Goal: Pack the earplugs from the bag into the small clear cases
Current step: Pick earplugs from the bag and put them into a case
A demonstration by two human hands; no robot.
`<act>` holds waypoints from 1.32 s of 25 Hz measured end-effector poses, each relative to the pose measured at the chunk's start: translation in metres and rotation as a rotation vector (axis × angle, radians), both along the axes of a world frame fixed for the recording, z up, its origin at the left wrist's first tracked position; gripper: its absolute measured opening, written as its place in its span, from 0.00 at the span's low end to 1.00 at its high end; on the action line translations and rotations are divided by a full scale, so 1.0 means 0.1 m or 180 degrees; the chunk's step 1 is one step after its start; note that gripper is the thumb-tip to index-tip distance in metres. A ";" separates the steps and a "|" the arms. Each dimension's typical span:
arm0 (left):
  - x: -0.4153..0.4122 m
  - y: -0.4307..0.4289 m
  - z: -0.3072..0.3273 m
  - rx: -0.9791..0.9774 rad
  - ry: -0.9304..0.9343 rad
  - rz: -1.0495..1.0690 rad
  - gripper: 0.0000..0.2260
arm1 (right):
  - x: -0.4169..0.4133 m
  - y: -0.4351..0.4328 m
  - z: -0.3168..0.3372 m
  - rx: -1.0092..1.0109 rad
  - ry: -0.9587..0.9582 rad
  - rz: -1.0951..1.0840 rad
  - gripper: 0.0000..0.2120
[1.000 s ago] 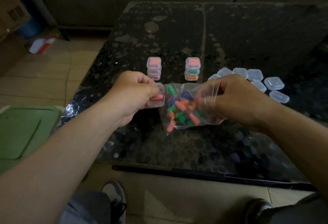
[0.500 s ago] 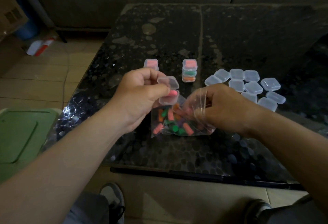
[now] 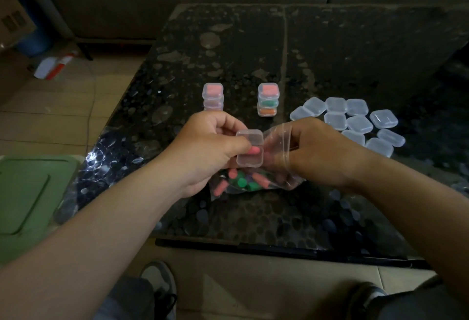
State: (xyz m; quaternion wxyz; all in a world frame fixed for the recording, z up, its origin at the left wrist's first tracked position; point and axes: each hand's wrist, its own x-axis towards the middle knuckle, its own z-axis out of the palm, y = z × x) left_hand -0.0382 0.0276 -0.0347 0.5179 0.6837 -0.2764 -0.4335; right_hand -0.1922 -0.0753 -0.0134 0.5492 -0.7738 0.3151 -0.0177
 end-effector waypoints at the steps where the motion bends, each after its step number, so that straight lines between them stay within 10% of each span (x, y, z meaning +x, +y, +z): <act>1: 0.00 0.00 0.00 0.0007 0.0011 0.0014 0.09 | -0.01 0.00 0.00 0.0029 -0.0006 -0.0031 0.02; 33: -0.04 -0.01 0.05 0.0096 0.0347 0.0020 0.15 | -0.07 -0.04 0.08 -0.2500 -0.0021 -0.0812 0.05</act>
